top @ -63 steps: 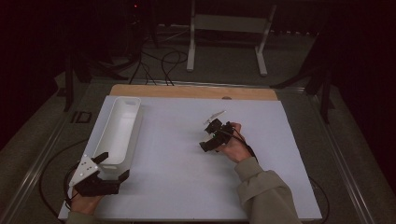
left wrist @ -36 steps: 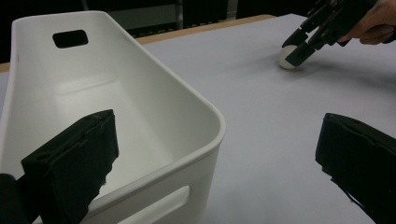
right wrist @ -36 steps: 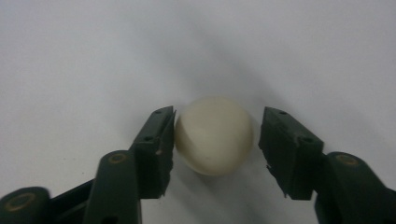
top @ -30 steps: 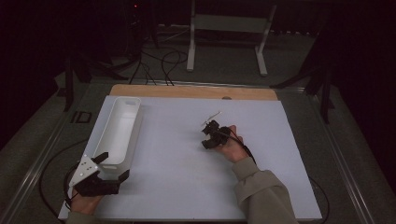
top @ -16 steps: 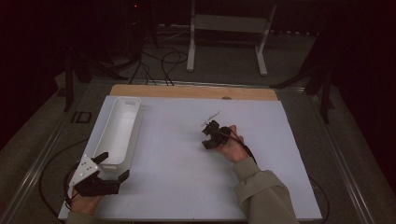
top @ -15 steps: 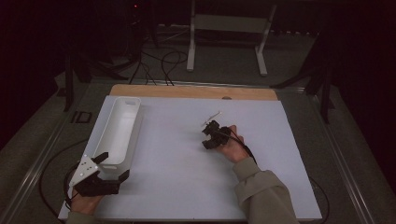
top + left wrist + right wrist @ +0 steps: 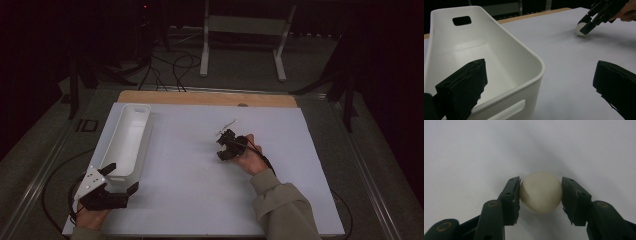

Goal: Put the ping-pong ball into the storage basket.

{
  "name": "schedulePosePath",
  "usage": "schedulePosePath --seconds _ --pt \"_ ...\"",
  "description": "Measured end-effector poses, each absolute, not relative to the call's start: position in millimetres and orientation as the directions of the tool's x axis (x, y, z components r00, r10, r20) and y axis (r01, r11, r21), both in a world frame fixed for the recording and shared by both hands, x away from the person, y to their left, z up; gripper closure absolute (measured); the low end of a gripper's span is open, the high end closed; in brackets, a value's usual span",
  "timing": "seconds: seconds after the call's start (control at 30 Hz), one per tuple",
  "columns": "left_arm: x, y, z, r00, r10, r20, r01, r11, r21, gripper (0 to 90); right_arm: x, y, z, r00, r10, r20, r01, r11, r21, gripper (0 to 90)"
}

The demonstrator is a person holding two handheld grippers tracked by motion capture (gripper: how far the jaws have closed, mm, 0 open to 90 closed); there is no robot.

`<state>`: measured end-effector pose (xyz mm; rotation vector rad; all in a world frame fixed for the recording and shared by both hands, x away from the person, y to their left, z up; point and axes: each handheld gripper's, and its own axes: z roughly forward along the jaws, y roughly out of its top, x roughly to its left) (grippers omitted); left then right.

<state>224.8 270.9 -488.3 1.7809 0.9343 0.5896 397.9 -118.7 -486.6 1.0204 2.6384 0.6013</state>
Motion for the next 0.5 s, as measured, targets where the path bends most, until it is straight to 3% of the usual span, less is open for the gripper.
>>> schedulePosePath --seconds 0.5 --pt "224.7 270.9 -488.2 0.583 0.812 -0.029 0.327 -0.202 0.923 0.1 392.6 -113.9 -467.0 -0.739 0.664 -0.115 0.552 0.695 0.461 49.9"
